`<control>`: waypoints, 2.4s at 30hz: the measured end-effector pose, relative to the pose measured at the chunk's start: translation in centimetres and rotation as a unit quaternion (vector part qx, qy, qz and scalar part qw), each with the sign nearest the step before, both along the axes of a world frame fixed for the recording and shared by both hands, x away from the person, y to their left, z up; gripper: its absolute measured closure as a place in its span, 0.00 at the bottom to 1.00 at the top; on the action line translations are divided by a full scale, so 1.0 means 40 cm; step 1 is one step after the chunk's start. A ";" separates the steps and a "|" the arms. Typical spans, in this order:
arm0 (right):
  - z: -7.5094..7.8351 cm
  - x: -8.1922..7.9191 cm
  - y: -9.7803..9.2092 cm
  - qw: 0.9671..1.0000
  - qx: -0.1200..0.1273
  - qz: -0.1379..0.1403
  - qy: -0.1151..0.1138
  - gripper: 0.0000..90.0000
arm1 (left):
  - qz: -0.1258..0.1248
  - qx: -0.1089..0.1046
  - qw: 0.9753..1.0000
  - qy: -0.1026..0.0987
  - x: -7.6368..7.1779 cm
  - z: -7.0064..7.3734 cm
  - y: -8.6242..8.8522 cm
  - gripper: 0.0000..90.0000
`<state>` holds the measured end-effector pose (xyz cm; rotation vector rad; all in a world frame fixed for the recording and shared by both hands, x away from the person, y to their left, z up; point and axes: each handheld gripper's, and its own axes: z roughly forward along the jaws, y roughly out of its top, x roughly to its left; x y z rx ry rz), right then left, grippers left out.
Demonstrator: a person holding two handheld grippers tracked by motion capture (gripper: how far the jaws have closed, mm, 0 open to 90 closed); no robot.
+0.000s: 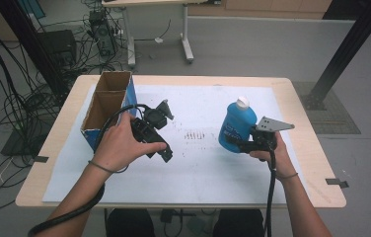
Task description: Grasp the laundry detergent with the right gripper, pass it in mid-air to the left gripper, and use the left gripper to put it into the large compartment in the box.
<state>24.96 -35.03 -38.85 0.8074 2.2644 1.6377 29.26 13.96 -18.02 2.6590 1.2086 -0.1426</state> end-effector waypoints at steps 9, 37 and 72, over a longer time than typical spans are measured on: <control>0.019 0.008 0.003 0.999 0.004 0.032 0.005 0.46 | -0.042 -0.005 0.999 -0.016 0.002 0.031 0.002 0.09; 0.039 0.017 0.024 0.994 0.019 0.111 0.008 0.46 | -0.206 -0.037 0.977 -0.032 0.020 0.089 -0.004 0.10; 0.055 0.036 0.109 0.978 0.009 0.208 0.006 0.46 | -0.277 -0.009 0.960 -0.030 0.021 0.164 -0.092 0.09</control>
